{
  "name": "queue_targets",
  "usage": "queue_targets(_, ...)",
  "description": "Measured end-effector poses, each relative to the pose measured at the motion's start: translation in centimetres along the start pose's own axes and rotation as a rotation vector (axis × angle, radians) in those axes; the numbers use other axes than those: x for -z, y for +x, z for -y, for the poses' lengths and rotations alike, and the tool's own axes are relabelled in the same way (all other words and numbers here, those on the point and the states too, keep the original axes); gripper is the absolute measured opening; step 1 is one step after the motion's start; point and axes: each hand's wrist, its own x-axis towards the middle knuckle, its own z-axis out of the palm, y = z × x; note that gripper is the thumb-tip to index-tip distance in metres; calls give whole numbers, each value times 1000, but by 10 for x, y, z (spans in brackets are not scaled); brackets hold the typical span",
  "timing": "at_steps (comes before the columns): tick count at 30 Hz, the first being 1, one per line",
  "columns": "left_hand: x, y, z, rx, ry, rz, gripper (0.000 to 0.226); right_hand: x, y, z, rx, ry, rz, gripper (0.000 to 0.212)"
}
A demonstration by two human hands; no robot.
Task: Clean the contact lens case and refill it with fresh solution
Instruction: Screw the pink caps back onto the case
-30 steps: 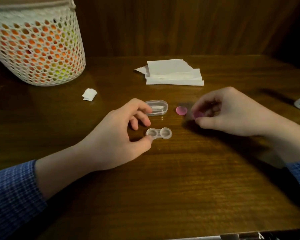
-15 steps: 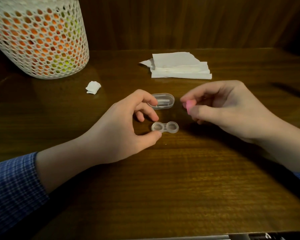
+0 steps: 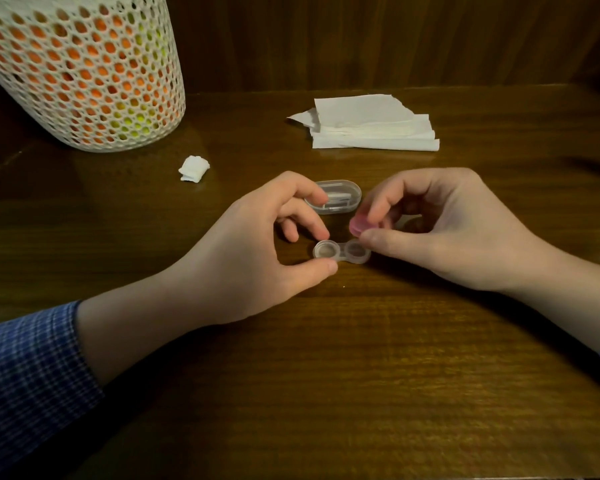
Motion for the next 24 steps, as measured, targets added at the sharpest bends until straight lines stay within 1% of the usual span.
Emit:
queue_targets(5,0,1,0,-5,11,-5,63,-1,-2,2,9,-22,59,20)
queue_targets(7,0,1,0,-6,7,0,64,-2,-2,2,10,-45,71,17)
queue_targets(10,0,1,0,-11,12,4,63,-2,-3,2,3,-62,81,14)
queue_targets(17,0,1,1,-3,32,-2,57,-3,-3,3,-4,-89,96,14)
queue_targets(24,0,1,1,17,28,-13,56,-2,-3,1,6,-99,109,12)
